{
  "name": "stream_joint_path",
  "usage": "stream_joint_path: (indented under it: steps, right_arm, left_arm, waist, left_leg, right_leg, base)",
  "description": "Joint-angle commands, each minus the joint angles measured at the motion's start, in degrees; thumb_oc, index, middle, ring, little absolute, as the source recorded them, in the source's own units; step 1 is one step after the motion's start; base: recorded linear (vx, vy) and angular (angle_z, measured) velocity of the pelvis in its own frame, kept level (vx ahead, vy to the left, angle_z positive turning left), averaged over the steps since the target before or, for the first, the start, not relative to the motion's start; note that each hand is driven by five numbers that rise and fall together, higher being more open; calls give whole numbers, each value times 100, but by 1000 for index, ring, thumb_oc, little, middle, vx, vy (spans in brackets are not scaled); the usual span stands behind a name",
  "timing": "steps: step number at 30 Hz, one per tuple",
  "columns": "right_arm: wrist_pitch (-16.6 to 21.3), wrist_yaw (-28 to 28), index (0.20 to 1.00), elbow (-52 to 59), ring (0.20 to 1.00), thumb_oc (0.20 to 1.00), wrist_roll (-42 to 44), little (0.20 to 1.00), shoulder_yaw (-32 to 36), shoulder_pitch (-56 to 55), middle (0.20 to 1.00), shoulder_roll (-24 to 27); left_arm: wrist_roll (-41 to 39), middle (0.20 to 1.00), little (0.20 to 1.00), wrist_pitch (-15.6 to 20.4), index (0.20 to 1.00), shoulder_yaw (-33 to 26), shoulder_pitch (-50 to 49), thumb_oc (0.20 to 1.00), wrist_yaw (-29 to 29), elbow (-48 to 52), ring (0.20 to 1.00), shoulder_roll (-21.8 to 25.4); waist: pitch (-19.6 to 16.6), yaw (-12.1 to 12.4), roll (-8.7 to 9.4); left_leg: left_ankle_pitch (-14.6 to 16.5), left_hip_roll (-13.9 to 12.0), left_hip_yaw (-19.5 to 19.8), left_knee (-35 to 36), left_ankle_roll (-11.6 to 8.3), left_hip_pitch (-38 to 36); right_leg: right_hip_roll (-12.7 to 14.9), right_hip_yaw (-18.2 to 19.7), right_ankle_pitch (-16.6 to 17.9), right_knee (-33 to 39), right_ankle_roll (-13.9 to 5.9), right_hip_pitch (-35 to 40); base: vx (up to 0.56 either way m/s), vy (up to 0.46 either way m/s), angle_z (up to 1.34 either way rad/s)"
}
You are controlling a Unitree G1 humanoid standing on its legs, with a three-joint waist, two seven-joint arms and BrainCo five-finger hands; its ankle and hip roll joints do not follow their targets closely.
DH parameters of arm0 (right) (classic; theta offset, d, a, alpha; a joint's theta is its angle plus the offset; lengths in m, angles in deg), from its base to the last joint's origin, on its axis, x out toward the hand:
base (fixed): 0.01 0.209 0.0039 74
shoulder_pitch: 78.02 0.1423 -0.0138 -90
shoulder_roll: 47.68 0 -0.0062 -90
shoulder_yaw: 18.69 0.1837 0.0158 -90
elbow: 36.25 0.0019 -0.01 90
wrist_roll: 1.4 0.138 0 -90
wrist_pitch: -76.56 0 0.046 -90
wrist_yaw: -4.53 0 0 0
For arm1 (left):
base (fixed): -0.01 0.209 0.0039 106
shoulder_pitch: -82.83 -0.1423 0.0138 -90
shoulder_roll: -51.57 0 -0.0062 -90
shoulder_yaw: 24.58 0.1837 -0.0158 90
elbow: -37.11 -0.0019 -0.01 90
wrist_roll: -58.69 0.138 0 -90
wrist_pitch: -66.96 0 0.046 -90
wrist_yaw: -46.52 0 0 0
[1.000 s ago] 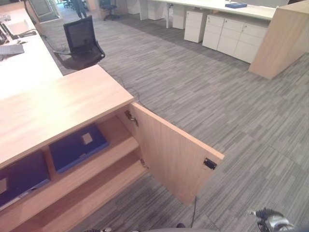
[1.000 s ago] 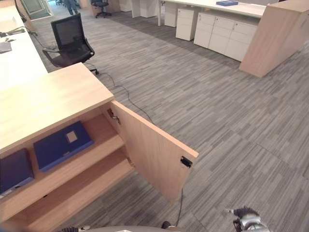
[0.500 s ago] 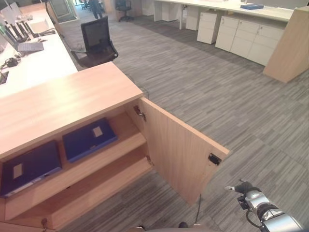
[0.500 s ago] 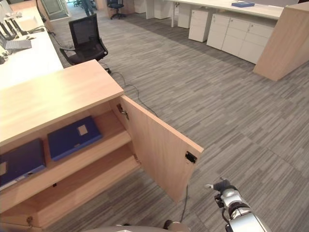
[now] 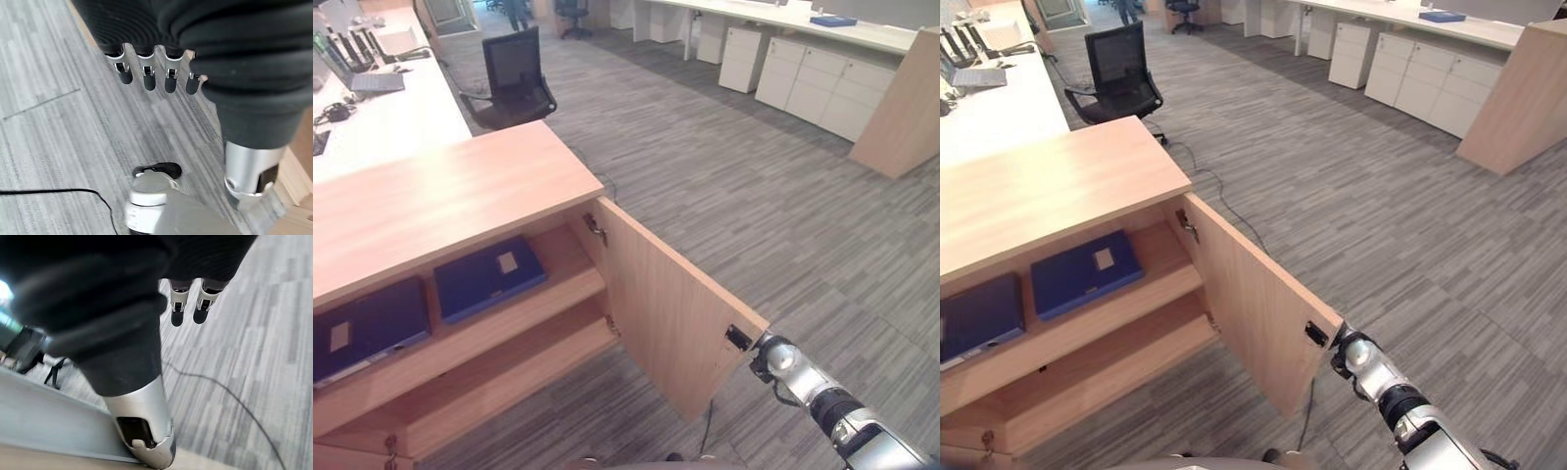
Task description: Put the empty folder in the office cabinet
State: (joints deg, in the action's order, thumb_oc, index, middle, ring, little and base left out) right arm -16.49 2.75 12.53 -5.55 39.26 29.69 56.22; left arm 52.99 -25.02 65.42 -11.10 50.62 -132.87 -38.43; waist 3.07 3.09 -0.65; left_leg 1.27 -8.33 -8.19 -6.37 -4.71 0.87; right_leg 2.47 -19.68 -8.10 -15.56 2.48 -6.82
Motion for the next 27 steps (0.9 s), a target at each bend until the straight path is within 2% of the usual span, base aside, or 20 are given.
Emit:
stream_joint_path:
  steps: [1, 5, 12, 17, 27]
  right_arm:
    - [682, 34, 1000, 903, 1000, 1000, 244, 1000, -170, 791, 1000, -590]
    - [796, 155, 1000, 1587, 1000, 1000, 523, 1000, -259, 779, 1000, -513]
    - [977, 872, 1000, 2677, 1000, 1000, 1682, 1000, -1119, 1115, 1000, -1045]
    - [954, 1270, 1000, 3149, 1000, 1000, 2282, 1000, -1705, 1501, 1000, -1402]
    - [874, 1392, 1000, 2975, 1000, 1000, 2115, 1000, -2097, 1505, 1000, -1648]
  left_arm:
    - [86, 1000, 1000, -27, 1000, 10, 298, 1000, 207, 8, 1000, 96]
    - [-158, 1000, 1000, 114, 1000, 140, 168, 1000, 78, 338, 1000, -154]
    - [-361, 1000, 1000, 149, 1000, 277, 167, 1000, -2, 385, 1000, -252]
    - [-401, 1000, 1000, 158, 1000, 297, 172, 1000, 10, 303, 1000, -267]
    - [-418, 1000, 1000, 160, 1000, 151, 37, 1000, 34, 195, 1000, -238]
  waist:
    - [-3, 98, 386]
    - [-40, 62, 356]
    - [-40, 159, 360]
    - [-46, 295, 444]
    - [-3, 546, 538]
  left_leg:
    - [269, 179, -66, -195, 39, 43]
    - [272, 181, -77, -195, 53, 29]
    - [221, 195, -53, -186, 29, 62]
    - [163, 184, 6, -125, 16, 88]
    - [64, 174, 178, -99, -17, 177]
  right_leg:
    - [30, 267, 760, 2056, -627, 1010]
    - [36, 288, 763, 2051, -620, 1017]
    - [48, 254, 764, 2042, -627, 1010]
    - [59, 182, 777, 2038, -628, 976]
    - [56, -11, 739, 2026, -609, 1003]
  base:
    - [0, 0, 0]
    - [8, 13, -3]
    - [2, 5, -3]
    - [8, -7, 12]
    - [3, -18, 17]
